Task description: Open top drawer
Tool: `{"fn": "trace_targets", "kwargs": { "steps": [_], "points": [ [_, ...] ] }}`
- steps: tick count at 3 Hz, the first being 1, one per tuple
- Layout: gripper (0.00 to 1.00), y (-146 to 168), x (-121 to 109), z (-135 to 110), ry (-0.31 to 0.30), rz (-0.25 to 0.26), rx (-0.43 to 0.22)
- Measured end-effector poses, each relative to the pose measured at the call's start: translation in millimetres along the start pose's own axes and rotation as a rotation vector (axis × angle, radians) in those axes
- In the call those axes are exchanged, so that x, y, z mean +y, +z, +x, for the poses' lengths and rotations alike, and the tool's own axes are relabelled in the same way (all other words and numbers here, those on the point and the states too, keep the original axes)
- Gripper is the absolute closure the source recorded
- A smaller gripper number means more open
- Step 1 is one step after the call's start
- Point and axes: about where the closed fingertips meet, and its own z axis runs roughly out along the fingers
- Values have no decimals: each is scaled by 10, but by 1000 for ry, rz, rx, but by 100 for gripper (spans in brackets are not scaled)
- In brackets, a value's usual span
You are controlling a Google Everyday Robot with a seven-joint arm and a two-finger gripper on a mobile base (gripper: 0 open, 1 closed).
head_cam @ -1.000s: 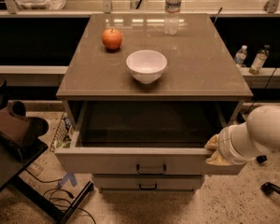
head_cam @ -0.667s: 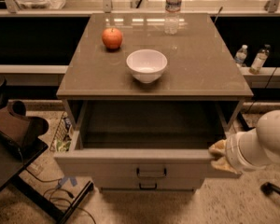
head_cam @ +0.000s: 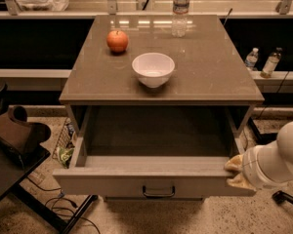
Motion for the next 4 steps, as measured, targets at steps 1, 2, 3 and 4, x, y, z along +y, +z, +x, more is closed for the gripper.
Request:
{"fn": "trace_targets", "kwargs": {
  "steps": [1,2,3,4],
  "points": [
    [100,1,0,-4,0,0,0],
    [81,3,4,-10,-2,-1,0],
    [59,2,6,-16,-3,-1,0],
    [35,-3,8,-20,-5,-1,1]
  ]
}}
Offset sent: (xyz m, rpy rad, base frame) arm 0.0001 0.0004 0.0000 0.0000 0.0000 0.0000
